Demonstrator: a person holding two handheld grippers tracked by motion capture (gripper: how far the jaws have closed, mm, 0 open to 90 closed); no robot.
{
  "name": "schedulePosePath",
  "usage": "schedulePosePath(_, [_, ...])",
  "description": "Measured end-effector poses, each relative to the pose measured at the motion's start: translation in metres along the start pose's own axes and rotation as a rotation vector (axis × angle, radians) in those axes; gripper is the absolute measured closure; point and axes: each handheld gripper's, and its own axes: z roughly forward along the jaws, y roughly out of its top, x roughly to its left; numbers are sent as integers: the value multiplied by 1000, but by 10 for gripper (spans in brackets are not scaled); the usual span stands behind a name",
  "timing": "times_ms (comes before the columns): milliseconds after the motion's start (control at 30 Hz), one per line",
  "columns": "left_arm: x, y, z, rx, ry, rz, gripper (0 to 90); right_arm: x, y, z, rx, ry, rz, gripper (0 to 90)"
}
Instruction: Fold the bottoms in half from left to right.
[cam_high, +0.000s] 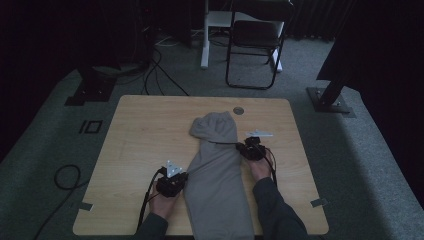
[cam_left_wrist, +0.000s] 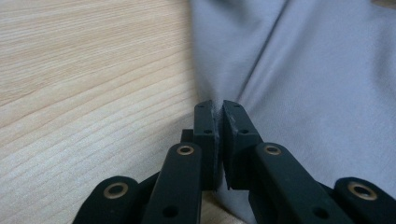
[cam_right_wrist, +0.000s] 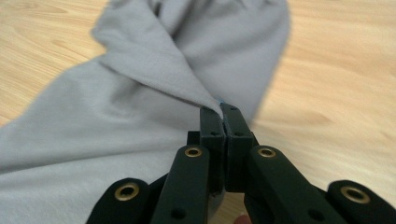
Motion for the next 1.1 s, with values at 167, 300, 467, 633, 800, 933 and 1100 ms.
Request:
schedulePosePath(167, [-1, 0, 0, 2, 3, 4, 849, -5, -12, 5, 36, -29, -22, 861])
schedulePosePath(300, [3, 0, 0, 0, -30, -14, 747, -4, -19, 10, 57, -47, -62, 832])
schedulePosePath(467, [9, 9, -2, -40, -60, -36, 661, 0, -17, 9, 67, -74, -100, 785])
schedulePosePath(633, [13, 33, 9, -43, -45, -53, 640, 4, -6, 10, 27, -61, -127, 775])
schedulePosePath(800, [12, 57, 47, 26, 7, -26, 621, 10, 3, 22, 52, -54, -160, 775])
schedulePosePath(933, [15, 60, 59, 39, -4, -44, 724, 10, 1, 34, 80, -46, -153, 775])
schedulePosePath(1100, [11, 53, 51, 35, 11, -19, 852, 11, -3, 27, 89, -32, -144, 774])
